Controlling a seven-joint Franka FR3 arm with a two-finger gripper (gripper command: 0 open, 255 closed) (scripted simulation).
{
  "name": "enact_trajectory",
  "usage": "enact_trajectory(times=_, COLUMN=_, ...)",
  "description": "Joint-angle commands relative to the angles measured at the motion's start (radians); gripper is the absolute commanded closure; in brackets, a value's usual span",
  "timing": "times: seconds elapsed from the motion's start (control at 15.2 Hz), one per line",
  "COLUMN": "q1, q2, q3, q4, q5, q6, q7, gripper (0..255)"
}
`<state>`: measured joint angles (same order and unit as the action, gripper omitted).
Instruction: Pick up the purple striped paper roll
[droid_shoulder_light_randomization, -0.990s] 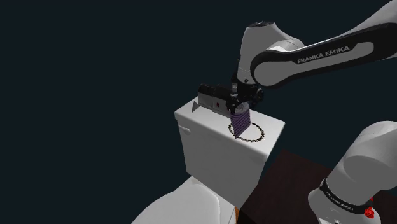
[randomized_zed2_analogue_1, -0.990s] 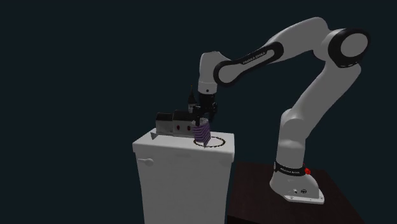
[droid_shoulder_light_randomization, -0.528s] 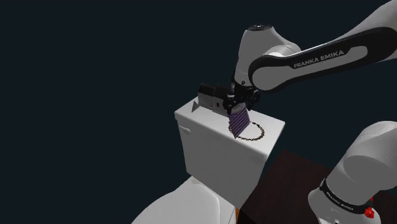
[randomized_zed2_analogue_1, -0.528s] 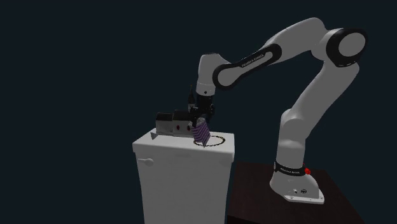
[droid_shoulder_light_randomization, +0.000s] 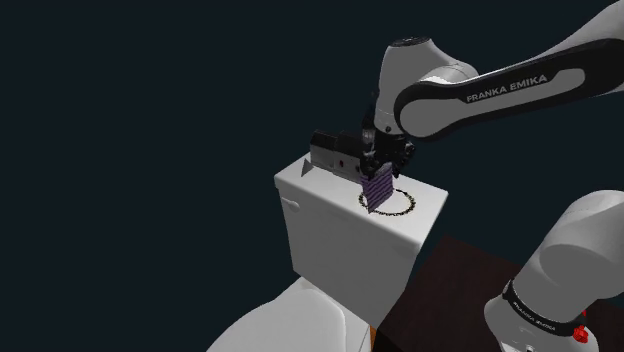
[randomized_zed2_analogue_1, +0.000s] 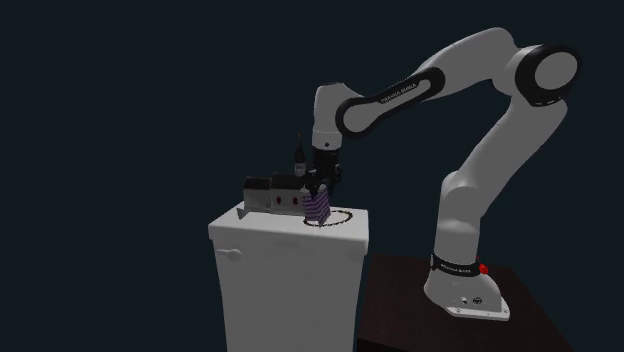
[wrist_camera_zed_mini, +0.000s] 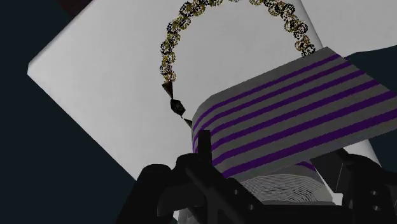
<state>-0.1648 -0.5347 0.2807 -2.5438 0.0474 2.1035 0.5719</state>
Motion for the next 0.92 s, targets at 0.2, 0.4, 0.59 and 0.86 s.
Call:
enact_trajectory(times=0.2, q1=-0.001, q2=-0.011, q3=-0.008, q4=0.053, q5=-0.002, q6=-0.110, q7=-0.006, gripper=255)
enact_trajectory(times=0.4, q1=-0.002, q2=-0.020, q3=-0.013, q4=0.087, q5=-0.003, q6=-0.152, q7=-0.009, gripper=255)
enact_trajectory(times=0.59, q1=-0.003, q2=-0.026, q3=-0.017, q4=0.123, q5=-0.005, q6=-0.194, q7=-0.013, gripper=255)
enact_trajectory(times=0.86, q1=-0.004, q2=-0.030, q3=-0.020, q4=0.149, q5=-0.006, q6=-0.224, q7=-0.015, gripper=255)
